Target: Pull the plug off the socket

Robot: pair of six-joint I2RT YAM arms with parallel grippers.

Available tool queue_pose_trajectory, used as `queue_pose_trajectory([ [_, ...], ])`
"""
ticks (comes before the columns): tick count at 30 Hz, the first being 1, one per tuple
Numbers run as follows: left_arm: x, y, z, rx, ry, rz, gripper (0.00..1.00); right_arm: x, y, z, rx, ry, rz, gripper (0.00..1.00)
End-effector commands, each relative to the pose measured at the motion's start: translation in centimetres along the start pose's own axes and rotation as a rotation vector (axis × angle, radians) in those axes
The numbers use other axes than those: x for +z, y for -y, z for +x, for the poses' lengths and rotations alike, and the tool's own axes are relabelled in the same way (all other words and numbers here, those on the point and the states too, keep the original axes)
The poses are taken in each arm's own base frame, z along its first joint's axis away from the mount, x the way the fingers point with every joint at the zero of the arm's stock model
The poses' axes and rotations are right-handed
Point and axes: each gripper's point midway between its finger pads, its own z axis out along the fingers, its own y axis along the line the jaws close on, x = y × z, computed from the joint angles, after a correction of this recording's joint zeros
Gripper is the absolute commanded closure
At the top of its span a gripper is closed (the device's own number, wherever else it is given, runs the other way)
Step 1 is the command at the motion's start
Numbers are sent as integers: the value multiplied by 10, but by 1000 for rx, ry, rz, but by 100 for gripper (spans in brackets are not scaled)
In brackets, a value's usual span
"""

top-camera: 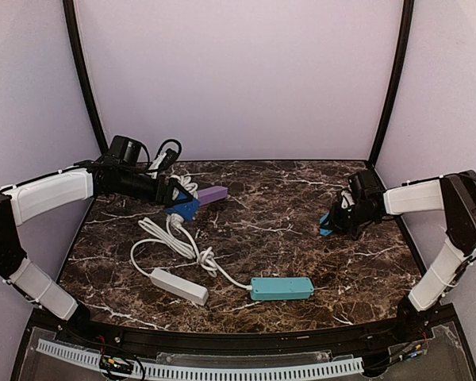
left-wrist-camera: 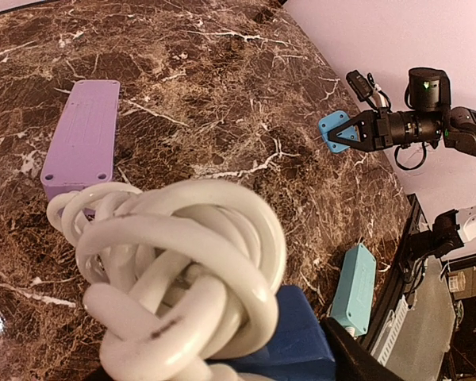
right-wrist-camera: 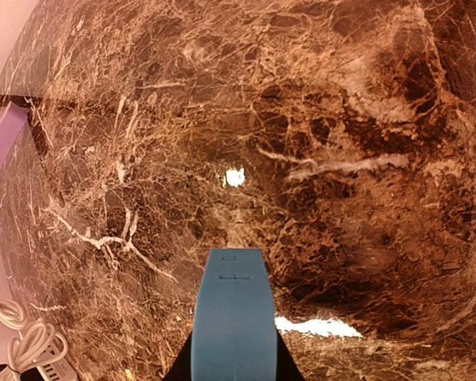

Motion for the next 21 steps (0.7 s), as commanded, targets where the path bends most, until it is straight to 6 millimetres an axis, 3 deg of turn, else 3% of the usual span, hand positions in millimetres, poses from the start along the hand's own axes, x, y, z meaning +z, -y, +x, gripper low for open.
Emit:
queue_pose_trajectory([
  [1,-9,6,-20,56,71,7,55,2,8,-3,17,18,25,80],
  [9,-11,8,-22,53,81,9,55,-5,18,-6,6,47,96,57],
  [15,-15,9,-26,40,101,2,55,-23,19,-16,-17,111,145,32],
  [18,-20,2,-32,8,137,-56,55,-38,9,-24,-46,152,131,18],
  [21,-25,-12,-33,-91,201,-128,55,-55,-15,-30,-103,197,70,17],
])
